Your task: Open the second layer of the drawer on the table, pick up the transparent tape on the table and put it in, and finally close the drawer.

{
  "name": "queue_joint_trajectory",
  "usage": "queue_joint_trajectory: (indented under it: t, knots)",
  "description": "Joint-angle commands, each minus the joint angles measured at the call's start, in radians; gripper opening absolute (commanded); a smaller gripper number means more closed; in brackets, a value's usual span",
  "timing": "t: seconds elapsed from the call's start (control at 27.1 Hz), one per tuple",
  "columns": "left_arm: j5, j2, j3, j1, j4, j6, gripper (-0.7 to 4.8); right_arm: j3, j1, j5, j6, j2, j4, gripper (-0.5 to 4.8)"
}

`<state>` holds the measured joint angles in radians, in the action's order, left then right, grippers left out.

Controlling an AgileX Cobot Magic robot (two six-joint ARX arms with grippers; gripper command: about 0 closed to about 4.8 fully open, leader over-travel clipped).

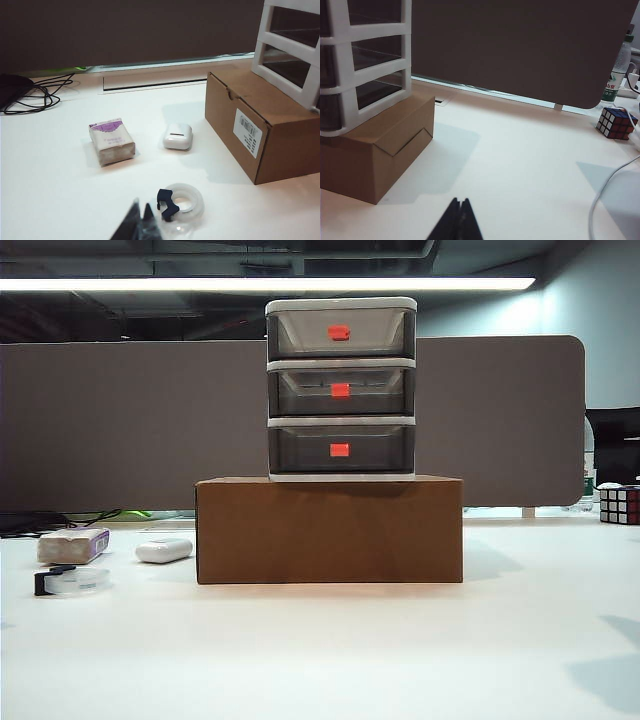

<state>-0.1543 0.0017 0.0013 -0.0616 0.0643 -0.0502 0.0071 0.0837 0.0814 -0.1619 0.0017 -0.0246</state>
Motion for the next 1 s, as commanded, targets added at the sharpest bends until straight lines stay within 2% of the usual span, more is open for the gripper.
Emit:
queue_joint_trajectory:
  t: [0.04, 0.26, 0.29, 0.33, 0.37, 0.41, 0.44, 0.48, 0.52, 0.55, 0.63, 0.74, 0.81, 0.88, 1.0]
  knots:
    - [0.0, 0.0, 0.006, 0.001, -0.025, 0.006, -0.05, -0.006, 0.0, 0.003, 0.005, -0.002, -0.009, -0.05]
    - [-0.015, 0.0, 0.006, 0.0, -0.039, 0.009, -0.05, -0.006, 0.0, 0.006, 0.008, -0.002, -0.01, -0.05]
    - [-0.052, 0.0, 0.006, -0.002, -0.056, 0.036, -0.05, -0.006, 0.0, 0.022, 0.035, -0.002, -0.01, -0.05]
    - [-0.134, 0.0, 0.006, -0.003, -0.106, 0.129, -0.05, -0.006, 0.0, 0.091, 0.158, -0.002, -0.02, -0.05]
    - [-0.181, 0.0, 0.007, -0.011, -0.141, 0.195, -0.05, -0.006, 0.001, 0.132, 0.222, -0.002, -0.031, -0.05]
    - [-0.229, 0.001, 0.007, -0.04, -0.183, 0.273, -0.05, -0.006, 0.004, 0.221, 0.301, -0.001, -0.054, -0.05]
    - [-0.237, 0.001, 0.007, -0.064, -0.192, 0.289, -0.05, -0.006, 0.01, 0.251, 0.309, 0.0, -0.062, -0.05]
    - [-0.225, 0.001, 0.007, -0.143, -0.193, 0.293, -0.05, 0.002, 0.037, 0.265, 0.309, 0.0, -0.062, -0.06]
    - [-0.198, 0.003, 0.007, -0.188, -0.193, 0.293, -0.05, 0.01, 0.058, 0.259, 0.309, 0.001, -0.062, -0.06]
    - [-0.1, 0.016, 0.007, -0.306, -0.194, 0.291, -0.05, 0.024, 0.097, 0.23, 0.308, 0.002, -0.062, -0.06]
    - [0.028, 0.039, 0.006, -0.436, -0.197, 0.289, -0.05, 0.046, 0.151, 0.177, 0.308, 0.008, -0.057, -0.06]
    - [0.219, 0.097, 0.006, -0.617, -0.231, 0.286, -0.05, 0.076, 0.218, 0.121, 0.307, 0.036, -0.045, -0.05]
    - [0.311, 0.153, 0.006, -0.72, -0.288, 0.285, -0.05, 0.094, 0.253, 0.111, 0.298, 0.065, -0.032, -0.06]
    - [0.383, 0.226, 0.006, -0.798, -0.372, 0.261, -0.05, 0.119, 0.288, 0.096, 0.292, 0.111, -0.024, -0.05]
    - [0.433, 0.347, 0.006, -0.859, -0.504, 0.222, -0.06, 0.16, 0.333, 0.095, 0.292, 0.201, -0.027, -0.05]
